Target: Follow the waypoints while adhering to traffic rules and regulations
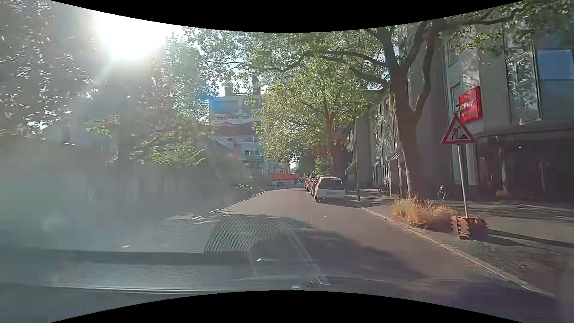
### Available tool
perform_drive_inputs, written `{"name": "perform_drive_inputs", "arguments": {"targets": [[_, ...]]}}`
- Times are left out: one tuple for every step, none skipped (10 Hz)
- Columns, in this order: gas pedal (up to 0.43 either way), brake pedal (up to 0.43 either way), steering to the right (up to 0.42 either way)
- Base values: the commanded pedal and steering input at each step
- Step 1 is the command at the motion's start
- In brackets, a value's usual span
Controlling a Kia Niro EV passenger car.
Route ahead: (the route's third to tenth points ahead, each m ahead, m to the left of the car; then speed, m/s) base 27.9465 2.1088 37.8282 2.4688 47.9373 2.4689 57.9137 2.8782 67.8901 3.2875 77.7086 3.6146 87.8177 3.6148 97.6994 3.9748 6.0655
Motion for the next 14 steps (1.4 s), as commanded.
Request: {"name": "perform_drive_inputs", "arguments": {"targets": [[0.039,0.0,-0.003],[0.047,0.0,-0.005],[0.059,0.0,-0.007],[0.059,0.0,-0.007],[0.059,0.0,-0.007],[0.059,0.0,-0.007],[0.059,0.0,-0.01],[0.047,0.0,-0.016],[0.047,0.0,-0.024],[0.047,0.0,-0.029],[0.047,0.0,-0.035],[0.047,0.0,-0.04],[0.047,0.0,-0.043],[0.047,0.0,-0.043]]}}
